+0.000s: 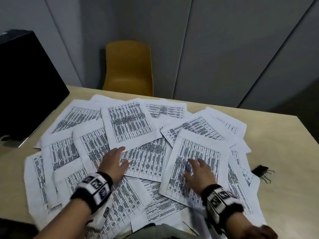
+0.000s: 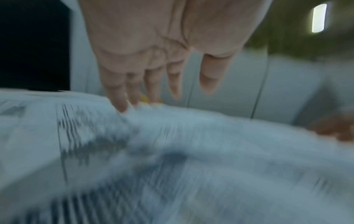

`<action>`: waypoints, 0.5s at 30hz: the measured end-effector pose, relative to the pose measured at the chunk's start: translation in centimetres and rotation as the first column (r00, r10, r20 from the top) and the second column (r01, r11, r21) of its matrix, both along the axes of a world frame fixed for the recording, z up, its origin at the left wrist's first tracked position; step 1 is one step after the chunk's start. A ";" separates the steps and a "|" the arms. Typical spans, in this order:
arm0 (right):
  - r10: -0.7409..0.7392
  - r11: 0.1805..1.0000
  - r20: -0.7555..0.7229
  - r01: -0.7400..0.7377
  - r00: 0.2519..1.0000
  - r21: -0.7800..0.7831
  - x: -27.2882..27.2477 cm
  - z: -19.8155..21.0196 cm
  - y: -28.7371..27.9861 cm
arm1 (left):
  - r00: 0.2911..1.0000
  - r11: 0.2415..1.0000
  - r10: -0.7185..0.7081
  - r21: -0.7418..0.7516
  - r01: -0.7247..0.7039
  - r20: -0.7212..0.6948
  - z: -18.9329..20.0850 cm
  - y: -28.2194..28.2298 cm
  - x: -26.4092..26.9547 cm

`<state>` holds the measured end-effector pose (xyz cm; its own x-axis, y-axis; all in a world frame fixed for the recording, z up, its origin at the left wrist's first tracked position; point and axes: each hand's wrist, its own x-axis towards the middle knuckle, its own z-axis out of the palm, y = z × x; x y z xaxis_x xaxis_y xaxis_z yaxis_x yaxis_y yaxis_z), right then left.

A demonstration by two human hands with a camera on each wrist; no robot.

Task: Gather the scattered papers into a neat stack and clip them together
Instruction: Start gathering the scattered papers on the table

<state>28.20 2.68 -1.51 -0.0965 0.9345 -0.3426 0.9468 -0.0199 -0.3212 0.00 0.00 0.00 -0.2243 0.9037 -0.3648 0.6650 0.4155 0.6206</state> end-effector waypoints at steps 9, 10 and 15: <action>0.077 0.987 0.138 -0.056 0.987 -0.151 -2.5 -2.2 -2.0 | 0.842 0.851 -0.463 -0.404 0.335 -0.278 -4.3 -1.2 3.5; 0.103 0.985 0.108 -0.086 0.989 -0.146 -2.6 -2.3 -2.1 | 0.823 0.833 -0.497 -0.416 0.364 -0.276 -4.3 -1.7 3.6; -0.203 0.974 -0.098 0.211 0.974 0.078 -0.2 -1.1 -0.4 | 0.902 0.913 -0.393 -0.198 0.358 -0.178 -3.1 -3.2 1.9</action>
